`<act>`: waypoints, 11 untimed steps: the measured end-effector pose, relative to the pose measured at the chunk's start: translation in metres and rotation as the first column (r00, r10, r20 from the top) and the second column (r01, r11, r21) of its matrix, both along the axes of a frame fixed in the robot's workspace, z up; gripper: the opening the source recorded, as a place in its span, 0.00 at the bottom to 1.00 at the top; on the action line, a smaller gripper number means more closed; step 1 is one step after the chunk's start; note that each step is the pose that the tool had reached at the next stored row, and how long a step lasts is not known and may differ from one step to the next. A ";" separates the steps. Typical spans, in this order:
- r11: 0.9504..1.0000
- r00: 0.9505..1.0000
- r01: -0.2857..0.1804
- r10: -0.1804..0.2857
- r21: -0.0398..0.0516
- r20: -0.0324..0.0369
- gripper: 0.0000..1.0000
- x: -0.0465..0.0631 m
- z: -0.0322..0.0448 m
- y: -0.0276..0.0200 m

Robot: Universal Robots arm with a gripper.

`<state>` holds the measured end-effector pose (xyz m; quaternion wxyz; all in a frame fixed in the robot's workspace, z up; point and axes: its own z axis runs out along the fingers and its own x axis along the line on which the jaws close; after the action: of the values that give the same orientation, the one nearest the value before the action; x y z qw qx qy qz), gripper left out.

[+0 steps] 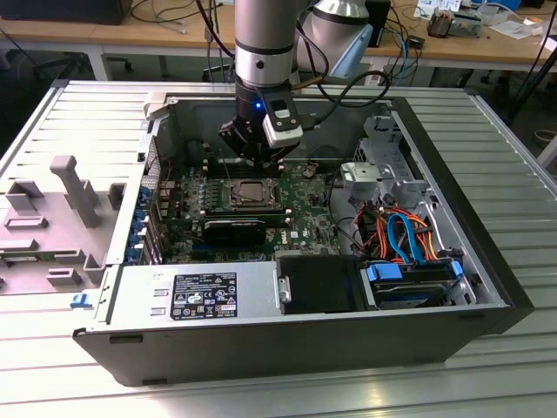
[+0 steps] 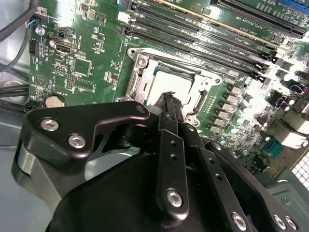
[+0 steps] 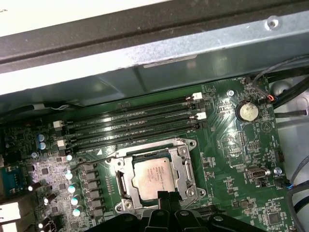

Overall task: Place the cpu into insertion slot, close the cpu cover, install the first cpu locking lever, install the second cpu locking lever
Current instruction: 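Install the first cpu locking lever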

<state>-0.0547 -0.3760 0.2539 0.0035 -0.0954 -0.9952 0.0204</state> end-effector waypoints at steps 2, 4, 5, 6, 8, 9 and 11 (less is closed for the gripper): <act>1.000 1.000 -0.003 0.003 0.000 0.000 0.11 0.000 0.0000 0.0000; 1.000 1.000 -0.006 0.006 0.000 0.000 0.11 0.000 0.0000 0.0000; 1.000 1.000 -0.008 0.008 0.000 0.000 0.11 0.000 0.0000 0.0000; 1.000 1.000 -0.009 0.009 0.000 0.000 0.11 0.000 0.0000 0.0000; 1.000 1.000 -0.013 0.013 0.000 0.000 0.11 0.000 0.0000 0.0000; 1.000 1.000 -0.013 0.013 0.000 0.000 0.11 0.000 0.0000 0.0000; 1.000 1.000 -0.017 0.017 0.000 0.000 0.11 0.000 0.0000 0.0000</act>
<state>-0.0547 -0.3760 0.2539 0.0033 -0.0872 -0.9960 0.0205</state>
